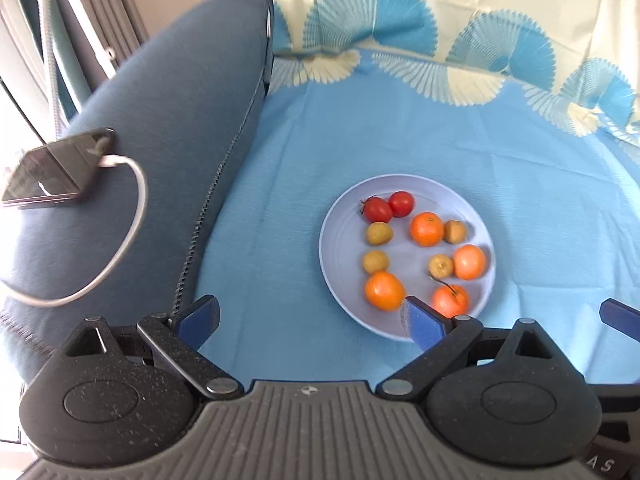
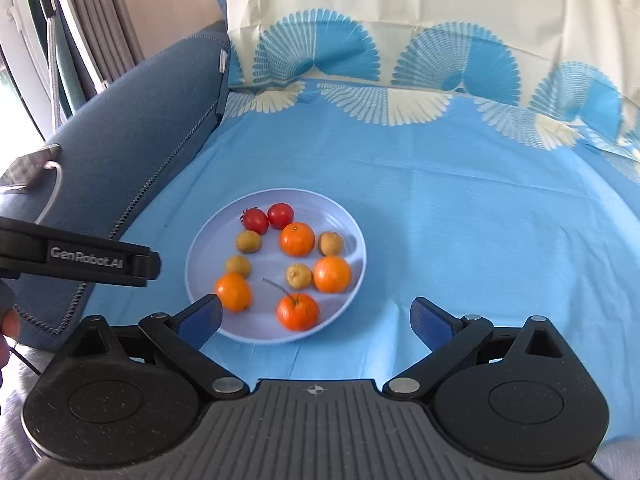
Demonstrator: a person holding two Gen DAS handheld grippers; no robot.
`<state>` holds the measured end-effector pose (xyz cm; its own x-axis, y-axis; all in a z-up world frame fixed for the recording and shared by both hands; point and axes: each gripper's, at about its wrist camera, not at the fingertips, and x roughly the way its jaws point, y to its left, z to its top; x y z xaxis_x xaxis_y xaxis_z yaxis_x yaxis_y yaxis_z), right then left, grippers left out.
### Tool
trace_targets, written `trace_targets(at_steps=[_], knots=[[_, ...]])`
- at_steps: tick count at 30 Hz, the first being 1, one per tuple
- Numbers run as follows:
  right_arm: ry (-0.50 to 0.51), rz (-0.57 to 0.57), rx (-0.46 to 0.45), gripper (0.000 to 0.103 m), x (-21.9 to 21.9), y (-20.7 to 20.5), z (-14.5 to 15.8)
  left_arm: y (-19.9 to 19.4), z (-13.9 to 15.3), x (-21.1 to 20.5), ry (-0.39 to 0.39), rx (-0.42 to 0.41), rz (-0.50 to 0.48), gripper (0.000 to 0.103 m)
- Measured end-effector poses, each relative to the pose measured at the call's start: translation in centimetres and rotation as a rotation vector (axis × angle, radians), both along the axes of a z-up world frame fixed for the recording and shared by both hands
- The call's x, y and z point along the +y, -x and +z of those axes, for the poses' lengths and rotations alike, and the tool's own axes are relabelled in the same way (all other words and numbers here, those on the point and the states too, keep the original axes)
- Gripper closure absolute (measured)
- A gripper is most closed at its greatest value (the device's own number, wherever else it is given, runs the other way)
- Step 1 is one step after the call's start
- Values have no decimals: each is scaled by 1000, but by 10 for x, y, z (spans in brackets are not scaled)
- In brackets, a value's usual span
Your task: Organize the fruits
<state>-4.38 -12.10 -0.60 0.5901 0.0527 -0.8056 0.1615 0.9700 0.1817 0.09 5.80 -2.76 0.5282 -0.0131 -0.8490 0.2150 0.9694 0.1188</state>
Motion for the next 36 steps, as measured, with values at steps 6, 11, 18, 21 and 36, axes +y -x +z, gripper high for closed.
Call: trace_targets(at_steps=[6, 11, 18, 21, 36], knots=[[30, -27, -62, 1, 7, 43, 29, 47, 28, 13, 18, -60, -4, 4], [48, -61, -109, 1, 14, 75, 45, 77, 35, 21, 24, -87, 11, 4], [89, -54, -186, 1, 22, 109, 61, 102, 42, 23, 18, -133, 12, 4], [92, -56, -190, 1, 23, 114, 64, 107, 45, 23, 19, -145, 7, 3], [111, -66, -201, 1, 26, 119, 70, 117, 54, 20, 8, -186, -11, 2]])
